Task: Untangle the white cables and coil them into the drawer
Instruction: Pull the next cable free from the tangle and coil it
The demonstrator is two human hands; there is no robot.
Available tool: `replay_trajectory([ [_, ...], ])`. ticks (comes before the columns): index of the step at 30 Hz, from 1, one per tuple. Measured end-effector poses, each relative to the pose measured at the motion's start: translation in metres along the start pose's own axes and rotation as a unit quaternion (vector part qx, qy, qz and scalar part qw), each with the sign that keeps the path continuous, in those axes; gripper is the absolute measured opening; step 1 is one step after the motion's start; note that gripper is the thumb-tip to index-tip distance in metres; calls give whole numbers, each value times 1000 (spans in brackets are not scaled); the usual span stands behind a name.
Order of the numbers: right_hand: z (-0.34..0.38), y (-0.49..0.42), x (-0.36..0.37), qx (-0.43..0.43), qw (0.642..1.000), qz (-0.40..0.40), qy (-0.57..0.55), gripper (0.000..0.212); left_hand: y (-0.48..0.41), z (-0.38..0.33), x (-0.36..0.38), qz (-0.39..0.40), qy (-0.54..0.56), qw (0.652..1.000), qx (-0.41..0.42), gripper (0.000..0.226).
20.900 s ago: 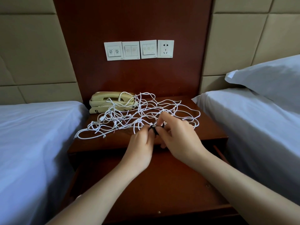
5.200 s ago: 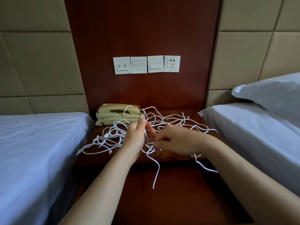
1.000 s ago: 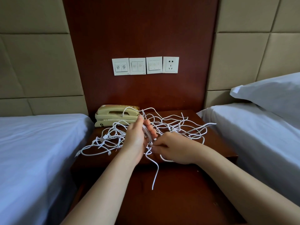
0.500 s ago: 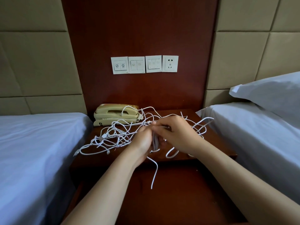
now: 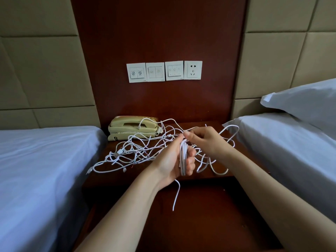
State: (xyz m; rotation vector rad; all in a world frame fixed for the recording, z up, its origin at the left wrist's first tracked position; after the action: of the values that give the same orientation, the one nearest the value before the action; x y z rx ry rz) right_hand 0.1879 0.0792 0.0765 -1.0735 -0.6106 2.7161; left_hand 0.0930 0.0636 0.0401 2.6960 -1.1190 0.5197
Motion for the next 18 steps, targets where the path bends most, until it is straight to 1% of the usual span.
replay_trajectory([
  [3,-7,0,1,11,1000,-10,-1,44,1,-2,-1,-3,0,1000,8,50],
  [7,-7,1,6,-4,1000,-7,21,51,1,-8,-3,-24,10,999,32,49],
  [10,-11,1,10,-4,1000,-4,20,50,0,-14,-6,-43,18,998,46,49],
  [12,-14,2,12,9,1000,12,27,46,-1,-15,-9,-58,32,997,51,49],
  [15,-15,5,17,26,998,51,35,45,-3,-16,-13,-74,52,994,58,50],
  [18,-12,12,26,29,991,99,81,44,-3,-20,-19,-88,94,989,72,50],
])
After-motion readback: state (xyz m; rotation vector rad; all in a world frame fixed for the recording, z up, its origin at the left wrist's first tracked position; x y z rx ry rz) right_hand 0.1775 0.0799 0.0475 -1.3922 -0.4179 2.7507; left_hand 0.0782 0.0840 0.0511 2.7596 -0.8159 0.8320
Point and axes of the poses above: each hand's wrist, its own y-axis away from the middle knuckle, its own x-axis out of the palm, z = x × y, the point moved 7 cm from there along -y, towards the middle knuckle, and after that the axes turned 10 degrees about y, right-handed, at the moved point
